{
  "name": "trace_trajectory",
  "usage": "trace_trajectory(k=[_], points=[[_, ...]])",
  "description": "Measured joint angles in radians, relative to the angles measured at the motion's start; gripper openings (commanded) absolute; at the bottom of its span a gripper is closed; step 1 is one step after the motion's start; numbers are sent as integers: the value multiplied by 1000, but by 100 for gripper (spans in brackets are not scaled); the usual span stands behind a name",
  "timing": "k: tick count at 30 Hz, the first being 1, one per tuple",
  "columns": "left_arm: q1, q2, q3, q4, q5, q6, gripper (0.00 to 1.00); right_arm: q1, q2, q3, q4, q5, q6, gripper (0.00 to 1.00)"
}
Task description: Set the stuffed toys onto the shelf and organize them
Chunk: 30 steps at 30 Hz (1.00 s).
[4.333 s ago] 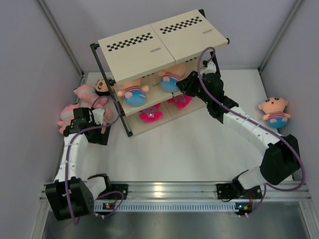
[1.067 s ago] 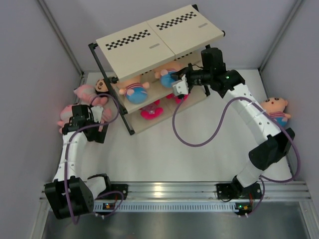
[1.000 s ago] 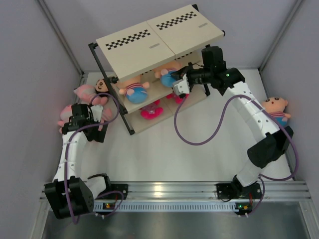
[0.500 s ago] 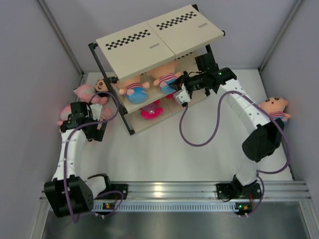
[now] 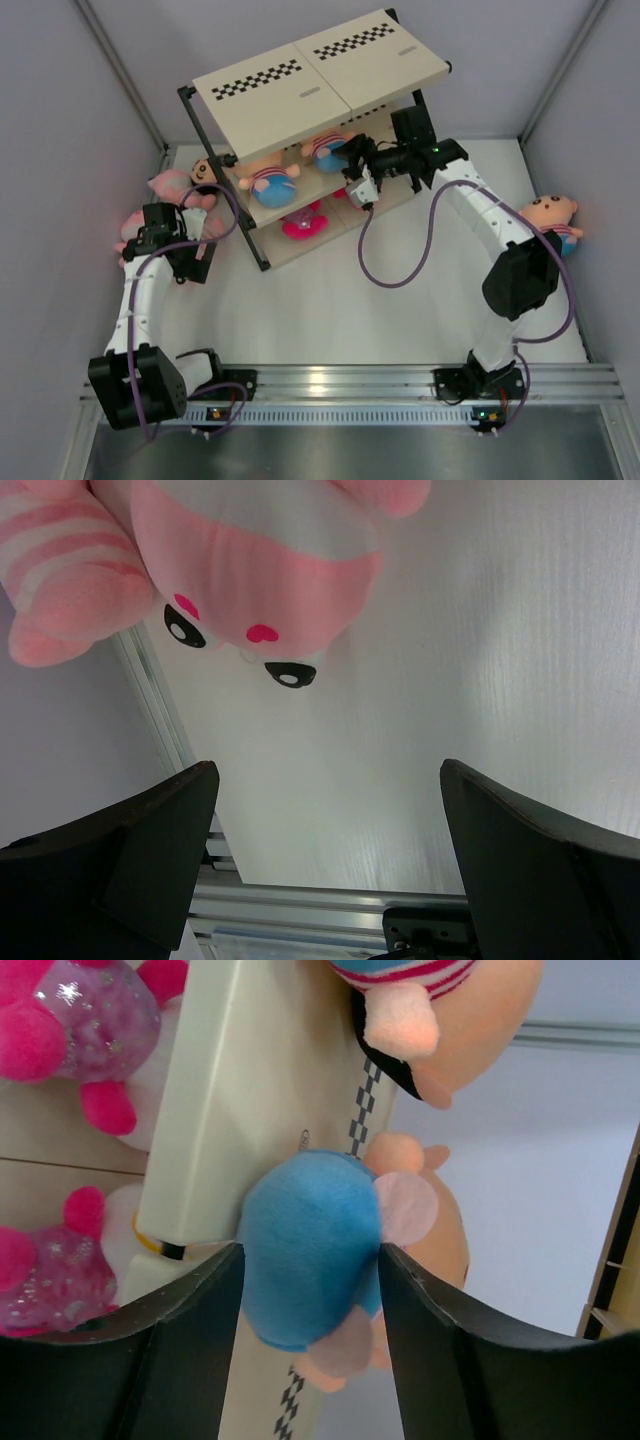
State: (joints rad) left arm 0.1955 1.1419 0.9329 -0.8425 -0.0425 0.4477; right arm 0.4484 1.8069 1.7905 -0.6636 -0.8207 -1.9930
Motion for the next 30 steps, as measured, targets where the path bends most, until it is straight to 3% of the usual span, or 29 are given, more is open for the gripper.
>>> trace_trajectory(k=[10, 11, 13, 18, 21, 26, 30], points=[[0, -8, 0, 0, -3, 0, 99, 15, -202, -202, 46, 4, 58, 66], [0, -14, 0, 0, -3, 0, 99, 20, -243, -233, 68, 3, 95, 69], [0, -25, 0, 0, -3, 0, 99, 25, -328, -309, 159, 7, 205, 85], [0, -35, 0, 0, 0, -7, 99, 27, -558, -516, 455, 91, 682, 87], [0, -36, 0, 0, 0, -10, 99, 27, -710, -667, 645, 280, 1077, 87], [0, -50, 0, -1, 5, -12, 99, 14, -854, -792, 698, 607, 1525, 86], [0, -52, 0, -1, 31, -16, 99, -76, -871, -829, 639, 939, 1882, 94]])
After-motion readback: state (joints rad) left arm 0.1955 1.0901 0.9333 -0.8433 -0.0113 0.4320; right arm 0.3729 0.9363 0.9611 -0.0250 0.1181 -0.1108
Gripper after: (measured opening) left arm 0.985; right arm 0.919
